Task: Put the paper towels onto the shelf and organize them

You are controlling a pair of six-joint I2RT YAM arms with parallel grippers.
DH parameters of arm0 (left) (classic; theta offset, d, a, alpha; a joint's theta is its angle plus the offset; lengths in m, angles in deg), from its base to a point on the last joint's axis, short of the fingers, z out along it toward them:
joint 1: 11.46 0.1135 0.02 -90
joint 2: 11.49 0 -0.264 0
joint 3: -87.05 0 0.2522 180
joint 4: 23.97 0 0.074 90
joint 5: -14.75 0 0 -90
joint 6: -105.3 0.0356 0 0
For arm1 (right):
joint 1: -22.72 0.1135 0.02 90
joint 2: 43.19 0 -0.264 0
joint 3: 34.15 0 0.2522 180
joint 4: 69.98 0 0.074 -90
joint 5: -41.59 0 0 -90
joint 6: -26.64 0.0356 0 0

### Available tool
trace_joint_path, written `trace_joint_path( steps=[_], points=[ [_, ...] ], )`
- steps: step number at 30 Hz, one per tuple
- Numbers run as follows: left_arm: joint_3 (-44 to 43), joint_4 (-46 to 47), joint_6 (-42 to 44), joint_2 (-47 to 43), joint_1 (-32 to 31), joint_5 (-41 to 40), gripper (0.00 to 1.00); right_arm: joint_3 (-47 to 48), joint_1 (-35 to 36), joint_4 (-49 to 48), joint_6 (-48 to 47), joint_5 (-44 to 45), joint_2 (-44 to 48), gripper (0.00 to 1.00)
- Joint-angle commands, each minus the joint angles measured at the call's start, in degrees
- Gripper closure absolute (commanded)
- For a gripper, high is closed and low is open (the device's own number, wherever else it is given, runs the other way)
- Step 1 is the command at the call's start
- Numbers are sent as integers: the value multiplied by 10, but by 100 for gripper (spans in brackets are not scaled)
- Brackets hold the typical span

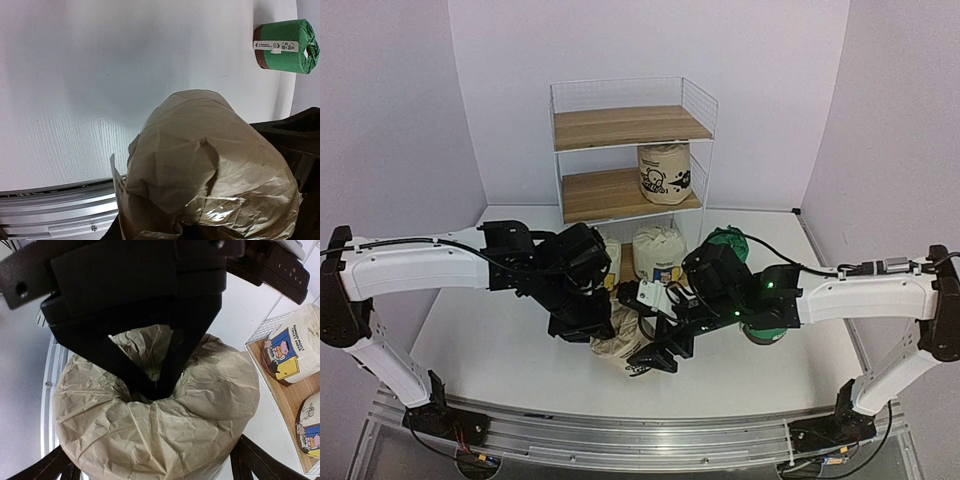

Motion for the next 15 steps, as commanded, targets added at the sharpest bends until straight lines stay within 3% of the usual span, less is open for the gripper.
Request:
trace_joint_path(
  steps=[1, 6, 15],
  points=[
    [1, 131, 24, -48, -4, 45, 100, 20, 3, -56, 10, -5, -14, 2],
    [26, 176, 27, -72, -4, 64, 100, -1, 4, -113, 8, -3, -12, 2],
    [52, 229, 39, -95, -4, 86, 100, 13, 3, -121, 0, -48, -24, 2]
  ],
)
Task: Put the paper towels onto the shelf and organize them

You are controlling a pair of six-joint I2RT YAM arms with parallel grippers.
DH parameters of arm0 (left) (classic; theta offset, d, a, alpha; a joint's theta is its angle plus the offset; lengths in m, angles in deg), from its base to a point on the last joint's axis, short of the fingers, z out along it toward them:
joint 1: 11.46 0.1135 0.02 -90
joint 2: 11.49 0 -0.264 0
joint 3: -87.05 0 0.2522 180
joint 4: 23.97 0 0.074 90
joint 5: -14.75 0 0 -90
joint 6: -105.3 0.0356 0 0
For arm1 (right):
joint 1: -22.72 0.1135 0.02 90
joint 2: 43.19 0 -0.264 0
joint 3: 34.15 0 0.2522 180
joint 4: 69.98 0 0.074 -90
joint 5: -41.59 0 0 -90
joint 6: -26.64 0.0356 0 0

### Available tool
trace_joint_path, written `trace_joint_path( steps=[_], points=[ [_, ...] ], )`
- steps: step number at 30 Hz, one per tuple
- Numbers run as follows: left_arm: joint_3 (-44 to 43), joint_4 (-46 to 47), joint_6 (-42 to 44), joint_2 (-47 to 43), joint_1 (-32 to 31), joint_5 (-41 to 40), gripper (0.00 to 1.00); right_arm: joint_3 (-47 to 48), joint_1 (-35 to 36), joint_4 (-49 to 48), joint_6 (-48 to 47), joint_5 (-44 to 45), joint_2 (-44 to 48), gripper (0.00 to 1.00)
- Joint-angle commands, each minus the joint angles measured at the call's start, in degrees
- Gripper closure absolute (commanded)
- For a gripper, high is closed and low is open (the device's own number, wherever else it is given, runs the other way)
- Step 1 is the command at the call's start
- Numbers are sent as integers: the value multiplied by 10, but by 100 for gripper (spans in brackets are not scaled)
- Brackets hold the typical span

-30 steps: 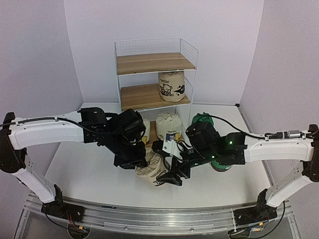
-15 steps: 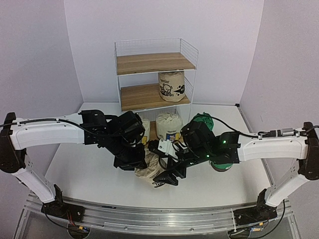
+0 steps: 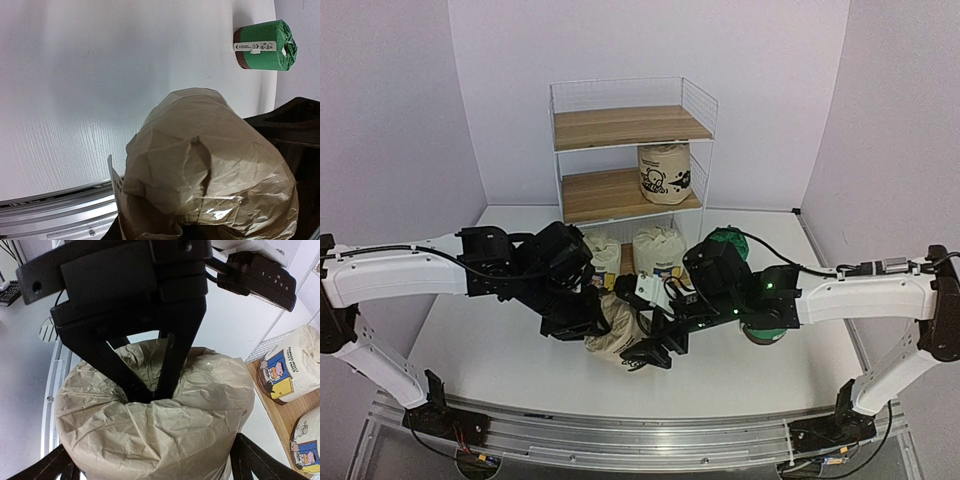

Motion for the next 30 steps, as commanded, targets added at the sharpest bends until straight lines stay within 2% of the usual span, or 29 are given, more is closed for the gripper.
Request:
trace_joint_path(
  steps=[1, 8, 14, 17, 19, 22, 28, 30],
  points=[
    [-9, 173, 31, -32, -13, 79, 100, 17, 3, -70, 0, -40, -25, 2],
    [-14, 193, 44, -29, -13, 93, 100, 26, 4, -71, -1, -8, -37, 6],
    [-23, 180, 44, -22, -13, 83, 98, 21, 4, -71, -2, -8, -23, 46],
    [-29, 166, 41, -21, -13, 72, 92, 19, 3, -71, -1, -12, -15, 51],
    [-30, 162, 39, -23, -13, 65, 89, 17, 4, -71, 0, -14, -9, 58],
    [-30, 161, 37, -29, -13, 57, 79, 13, 4, -71, 2, -14, -2, 71],
    [-37, 144, 36, -40, -13, 31, 52, 7, 4, -71, 2, -8, 14, 98],
    [-38, 140, 36, -42, -13, 24, 44, 4, 4, -71, 1, -5, 21, 100]
  ],
)
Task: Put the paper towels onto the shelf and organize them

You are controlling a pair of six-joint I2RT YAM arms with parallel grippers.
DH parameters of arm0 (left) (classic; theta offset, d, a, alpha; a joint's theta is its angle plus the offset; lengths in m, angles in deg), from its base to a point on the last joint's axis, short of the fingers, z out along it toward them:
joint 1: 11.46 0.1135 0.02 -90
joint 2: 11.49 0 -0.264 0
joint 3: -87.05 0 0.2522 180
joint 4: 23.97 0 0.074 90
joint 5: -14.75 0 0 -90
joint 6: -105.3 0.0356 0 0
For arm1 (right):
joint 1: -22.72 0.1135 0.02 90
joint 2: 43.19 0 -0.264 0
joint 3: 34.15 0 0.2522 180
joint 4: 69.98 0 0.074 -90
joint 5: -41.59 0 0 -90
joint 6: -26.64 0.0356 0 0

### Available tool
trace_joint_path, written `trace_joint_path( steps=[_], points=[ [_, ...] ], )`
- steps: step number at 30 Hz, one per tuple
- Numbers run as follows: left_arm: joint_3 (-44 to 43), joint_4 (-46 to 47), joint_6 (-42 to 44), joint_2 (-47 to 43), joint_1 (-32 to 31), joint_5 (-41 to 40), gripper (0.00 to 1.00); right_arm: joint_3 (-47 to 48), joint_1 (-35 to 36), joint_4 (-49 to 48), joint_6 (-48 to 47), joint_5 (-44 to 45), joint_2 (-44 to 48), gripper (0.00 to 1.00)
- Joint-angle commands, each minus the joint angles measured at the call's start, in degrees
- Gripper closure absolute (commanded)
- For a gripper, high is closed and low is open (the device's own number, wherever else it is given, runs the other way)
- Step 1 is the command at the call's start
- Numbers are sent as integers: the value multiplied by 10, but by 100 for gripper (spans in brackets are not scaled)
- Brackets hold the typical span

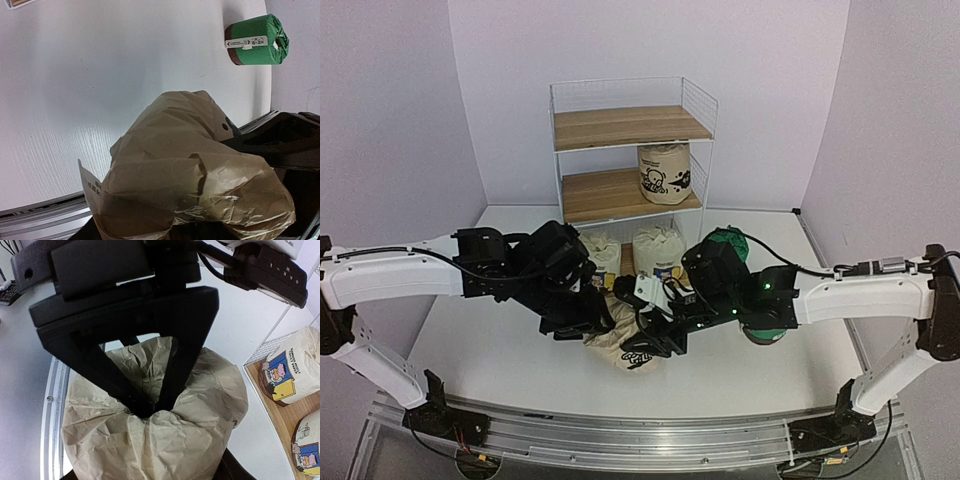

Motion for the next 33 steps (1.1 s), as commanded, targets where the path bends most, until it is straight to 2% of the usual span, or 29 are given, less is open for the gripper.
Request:
trace_joint_path(
  steps=[1, 6, 8, 9, 10, 18, 25, 28, 33],
  points=[
    [-52, 119, 9, -30, -17, 16, 39, 3, 5, -64, 3, 3, 29, 100],
    [-65, 94, 12, -41, -16, -10, 23, 0, 5, -64, 3, 38, 38, 100],
    [-69, 86, 12, -49, -17, -22, 12, -3, 5, -65, 6, 64, 41, 100],
    [-71, 82, 13, -54, -16, -27, 2, -4, 5, -65, 7, 75, 43, 100],
    [-72, 79, 14, -61, -16, -32, 1, -5, 5, -67, 8, 88, 45, 100],
    [-72, 68, 22, -121, -17, -75, 0, -16, 5, -100, 12, 172, 60, 100],
    [-68, 26, 5, -174, -16, -162, 0, 2, 4, -126, 40, 225, 60, 100],
    [-69, -67, -53, -187, -17, -248, 0, 38, 5, -128, 71, 272, 54, 100],
    [-66, -266, -218, -188, -17, -371, 0, 108, 5, -129, 117, 353, 31, 100]
  ],
)
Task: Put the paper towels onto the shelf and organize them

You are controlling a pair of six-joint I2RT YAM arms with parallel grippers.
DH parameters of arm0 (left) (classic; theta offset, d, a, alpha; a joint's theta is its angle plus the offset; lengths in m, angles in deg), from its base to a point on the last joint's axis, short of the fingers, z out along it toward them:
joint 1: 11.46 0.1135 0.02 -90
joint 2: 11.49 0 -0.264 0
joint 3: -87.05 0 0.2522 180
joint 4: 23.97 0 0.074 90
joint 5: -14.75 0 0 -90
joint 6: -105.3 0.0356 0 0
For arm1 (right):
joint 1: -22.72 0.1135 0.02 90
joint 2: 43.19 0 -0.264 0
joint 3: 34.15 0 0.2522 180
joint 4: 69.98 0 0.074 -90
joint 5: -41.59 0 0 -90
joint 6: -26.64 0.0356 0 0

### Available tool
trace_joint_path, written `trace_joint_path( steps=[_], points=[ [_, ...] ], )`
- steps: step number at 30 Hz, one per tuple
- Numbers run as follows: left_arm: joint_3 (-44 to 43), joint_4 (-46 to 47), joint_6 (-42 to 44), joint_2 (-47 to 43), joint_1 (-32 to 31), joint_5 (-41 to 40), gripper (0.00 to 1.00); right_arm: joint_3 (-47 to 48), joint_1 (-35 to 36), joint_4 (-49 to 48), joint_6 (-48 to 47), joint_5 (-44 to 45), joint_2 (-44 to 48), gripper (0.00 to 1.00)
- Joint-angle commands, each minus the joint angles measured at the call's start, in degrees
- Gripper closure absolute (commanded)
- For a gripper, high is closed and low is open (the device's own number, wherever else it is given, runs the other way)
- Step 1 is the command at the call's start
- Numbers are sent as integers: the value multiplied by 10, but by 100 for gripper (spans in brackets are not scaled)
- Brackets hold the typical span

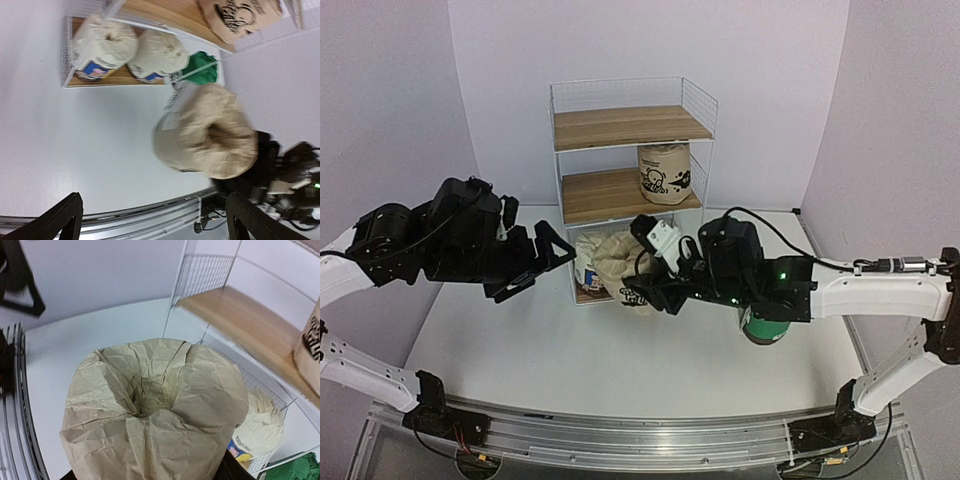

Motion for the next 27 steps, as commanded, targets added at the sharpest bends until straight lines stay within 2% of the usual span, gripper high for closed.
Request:
trace_joint_path(
  steps=[1, 5, 7, 16, 27],
  points=[
    [-5, -208, -170, -9, 0, -143, 0, 97, 1, -63, 51, 99, -12, 100],
    [30, -258, -250, -30, 0, -171, 0, 157, 2, -63, 56, 146, -49, 100],
    [43, -259, -258, -38, 0, -175, 0, 185, 2, -63, 54, 160, -72, 100],
    [58, -234, -238, -46, 0, -174, 0, 265, 1, -89, 45, 202, -145, 100],
    [81, -176, -201, -55, 0, -155, 0, 297, 0, -135, 56, 212, -181, 100]
  ],
)
